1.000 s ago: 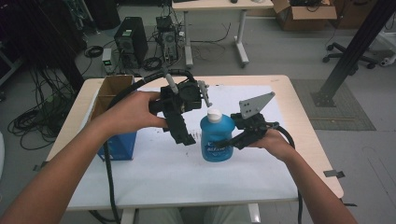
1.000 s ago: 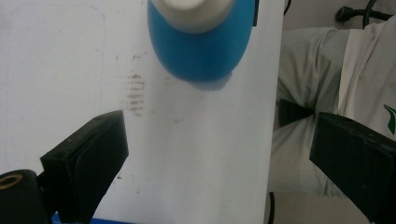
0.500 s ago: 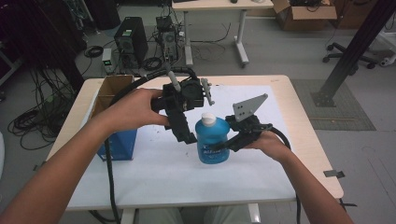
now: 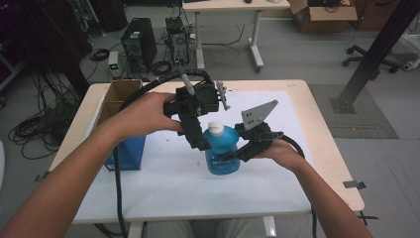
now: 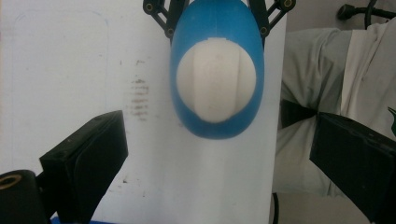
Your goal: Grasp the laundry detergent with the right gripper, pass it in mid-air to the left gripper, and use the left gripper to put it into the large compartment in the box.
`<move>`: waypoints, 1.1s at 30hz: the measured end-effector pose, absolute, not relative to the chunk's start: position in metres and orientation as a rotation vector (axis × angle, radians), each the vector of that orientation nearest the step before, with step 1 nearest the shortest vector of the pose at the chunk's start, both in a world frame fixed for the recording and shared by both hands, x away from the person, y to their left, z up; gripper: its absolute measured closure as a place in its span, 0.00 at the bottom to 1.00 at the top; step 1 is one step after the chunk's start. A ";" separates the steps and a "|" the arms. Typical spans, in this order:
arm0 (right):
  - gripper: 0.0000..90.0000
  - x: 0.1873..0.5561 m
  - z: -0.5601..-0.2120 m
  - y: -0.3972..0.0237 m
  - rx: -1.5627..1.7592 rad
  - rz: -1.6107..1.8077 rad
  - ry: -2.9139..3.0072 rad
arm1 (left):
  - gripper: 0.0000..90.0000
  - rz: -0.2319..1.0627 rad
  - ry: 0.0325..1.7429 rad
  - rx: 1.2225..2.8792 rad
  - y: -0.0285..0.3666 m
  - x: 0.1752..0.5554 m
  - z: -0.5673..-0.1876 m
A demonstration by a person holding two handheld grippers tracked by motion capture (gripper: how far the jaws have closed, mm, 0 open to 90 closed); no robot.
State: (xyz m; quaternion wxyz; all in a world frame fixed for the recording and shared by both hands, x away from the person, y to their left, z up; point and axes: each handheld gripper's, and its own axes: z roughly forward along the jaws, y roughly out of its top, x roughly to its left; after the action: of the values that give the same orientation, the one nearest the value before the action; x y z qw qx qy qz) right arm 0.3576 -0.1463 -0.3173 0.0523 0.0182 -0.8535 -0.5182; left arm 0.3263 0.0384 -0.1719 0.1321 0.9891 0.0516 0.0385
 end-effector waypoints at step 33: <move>0.49 0.359 -0.317 -0.138 0.057 -1.556 -2.609 | 0.05 0.072 0.155 2.902 0.018 0.337 -0.202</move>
State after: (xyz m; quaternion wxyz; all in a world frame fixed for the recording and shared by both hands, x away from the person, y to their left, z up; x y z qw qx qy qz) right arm 0.3586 -0.1385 -0.3170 0.0516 0.0188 -0.8576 -0.5114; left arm 0.3366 0.0182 -0.2022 0.1173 0.9914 0.0530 0.0248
